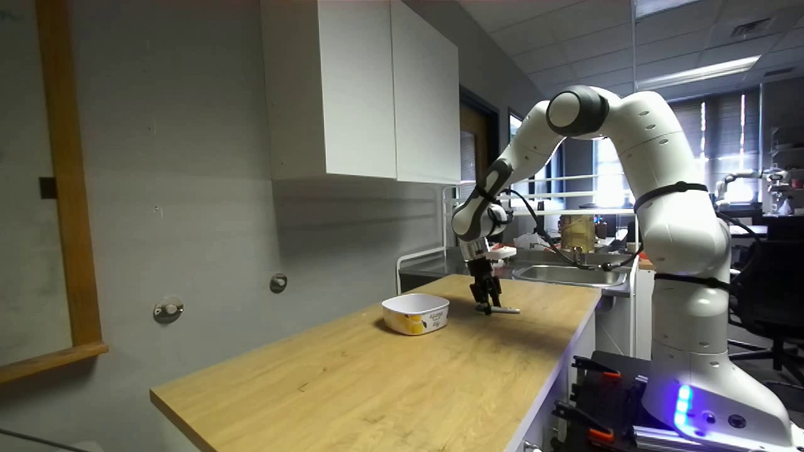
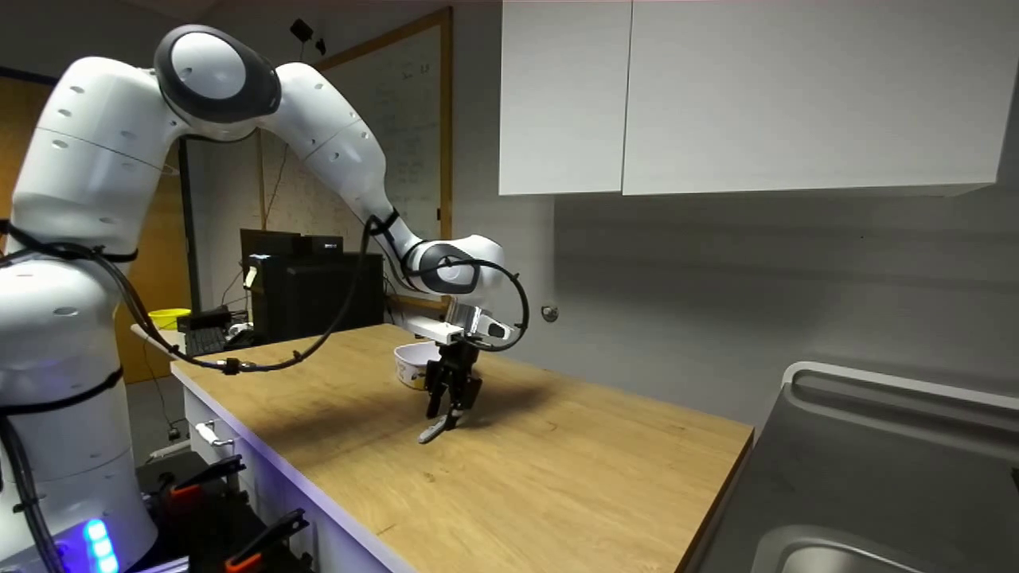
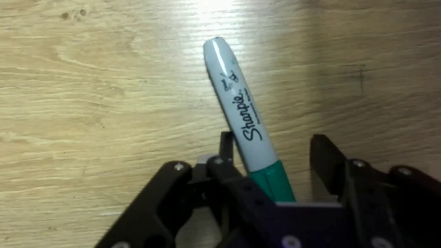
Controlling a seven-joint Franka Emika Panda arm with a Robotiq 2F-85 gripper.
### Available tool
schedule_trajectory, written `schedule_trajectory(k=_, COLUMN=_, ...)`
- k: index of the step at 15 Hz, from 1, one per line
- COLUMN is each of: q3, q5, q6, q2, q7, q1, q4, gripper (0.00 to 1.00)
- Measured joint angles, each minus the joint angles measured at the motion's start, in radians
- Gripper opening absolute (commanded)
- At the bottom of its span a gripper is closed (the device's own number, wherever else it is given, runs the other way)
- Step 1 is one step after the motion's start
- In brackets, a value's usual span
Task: Put the marker into the container.
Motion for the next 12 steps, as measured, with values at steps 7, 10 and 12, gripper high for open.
schedule_trajectory(k=7, q3=0.0, q5=-0.003, q6=-0.002, q2=0.0, q7=0.0, q1=-0.005, q4=0.012, gripper=0.1)
schedule_trajectory(k=10, q3=0.001, q5=-0.003, q6=-0.004, q2=-0.003, q7=0.012, q1=0.002, q4=0.011, gripper=0.1)
schedule_trajectory(k=12, q3=0.004, q5=-0.001, q6=-0.015, q2=-0.026, q7=0.051, q1=0.02, q4=0.008, gripper=0.1)
